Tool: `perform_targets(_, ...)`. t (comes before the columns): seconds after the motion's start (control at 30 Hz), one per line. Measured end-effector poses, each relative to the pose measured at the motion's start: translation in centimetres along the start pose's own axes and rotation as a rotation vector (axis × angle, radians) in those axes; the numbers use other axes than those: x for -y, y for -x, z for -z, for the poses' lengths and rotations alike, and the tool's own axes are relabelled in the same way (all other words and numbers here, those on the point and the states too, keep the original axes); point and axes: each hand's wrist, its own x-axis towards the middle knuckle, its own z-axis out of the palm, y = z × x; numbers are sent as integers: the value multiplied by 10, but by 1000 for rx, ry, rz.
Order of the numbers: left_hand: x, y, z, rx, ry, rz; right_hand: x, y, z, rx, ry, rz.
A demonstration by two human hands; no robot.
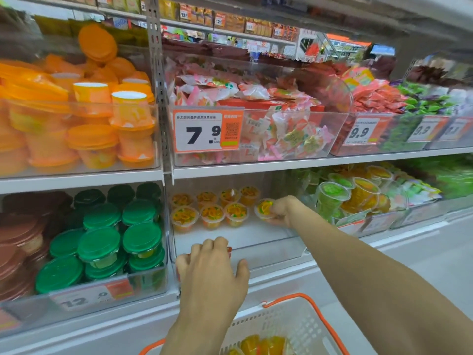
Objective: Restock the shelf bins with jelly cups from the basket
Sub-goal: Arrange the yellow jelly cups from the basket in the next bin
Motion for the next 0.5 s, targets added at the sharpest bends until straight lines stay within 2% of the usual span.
perform_targets(0.17, -2, -8, -3, 56, 1, 12, -6, -32, -22, -52, -150, -83)
perform_targets(0.33, -1, -11, -4, 39, -11, 1, -5, -31, -33, -54, -160, -108)
perform_targets(0.5, 2, -7, -5, 44, 38, -58, -8, -20, -28, -36, -177, -41)
